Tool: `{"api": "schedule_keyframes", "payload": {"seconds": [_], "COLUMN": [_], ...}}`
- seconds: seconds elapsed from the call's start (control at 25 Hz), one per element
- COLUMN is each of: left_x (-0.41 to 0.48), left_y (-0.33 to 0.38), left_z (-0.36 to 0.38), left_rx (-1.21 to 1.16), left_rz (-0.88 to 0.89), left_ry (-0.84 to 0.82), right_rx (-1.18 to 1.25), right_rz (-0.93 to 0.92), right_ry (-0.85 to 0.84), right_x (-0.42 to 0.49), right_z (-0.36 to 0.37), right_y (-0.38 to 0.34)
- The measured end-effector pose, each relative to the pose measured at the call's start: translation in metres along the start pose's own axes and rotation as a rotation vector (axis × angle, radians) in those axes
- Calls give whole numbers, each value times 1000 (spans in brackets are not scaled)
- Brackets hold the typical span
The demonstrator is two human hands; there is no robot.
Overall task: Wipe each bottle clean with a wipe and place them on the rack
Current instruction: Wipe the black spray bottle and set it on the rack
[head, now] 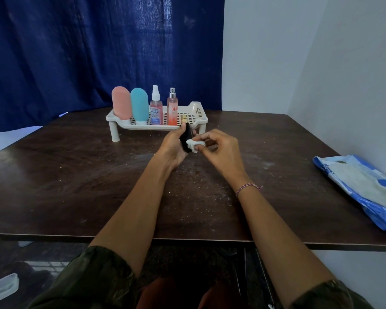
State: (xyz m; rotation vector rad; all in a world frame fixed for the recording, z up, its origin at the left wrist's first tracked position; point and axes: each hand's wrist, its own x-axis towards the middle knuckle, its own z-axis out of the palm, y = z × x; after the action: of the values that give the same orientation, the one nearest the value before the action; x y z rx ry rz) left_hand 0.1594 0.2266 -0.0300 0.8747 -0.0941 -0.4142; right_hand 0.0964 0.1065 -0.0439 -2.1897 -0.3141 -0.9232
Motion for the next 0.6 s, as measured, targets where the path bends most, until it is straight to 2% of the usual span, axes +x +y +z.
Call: {"api": "schedule_keyframes", "payload": {"seconds": [0.2,0.4,0.6], "left_x": [0,2,2], "left_y": [0,0,-1], "left_z": [1,-3,-2], "left_rx": [-39,-58,-24], "left_rz": [25,71,58], "left_ry": [-15,-16,-49], "right_rx": [-26,-106,-32], "right_rz": [-14,63,-14], "right_ry": [-45,-49,5], "right_x": [0,2,0], "right_z": [2,3,6], "right_y": [-2,2,-5]}}
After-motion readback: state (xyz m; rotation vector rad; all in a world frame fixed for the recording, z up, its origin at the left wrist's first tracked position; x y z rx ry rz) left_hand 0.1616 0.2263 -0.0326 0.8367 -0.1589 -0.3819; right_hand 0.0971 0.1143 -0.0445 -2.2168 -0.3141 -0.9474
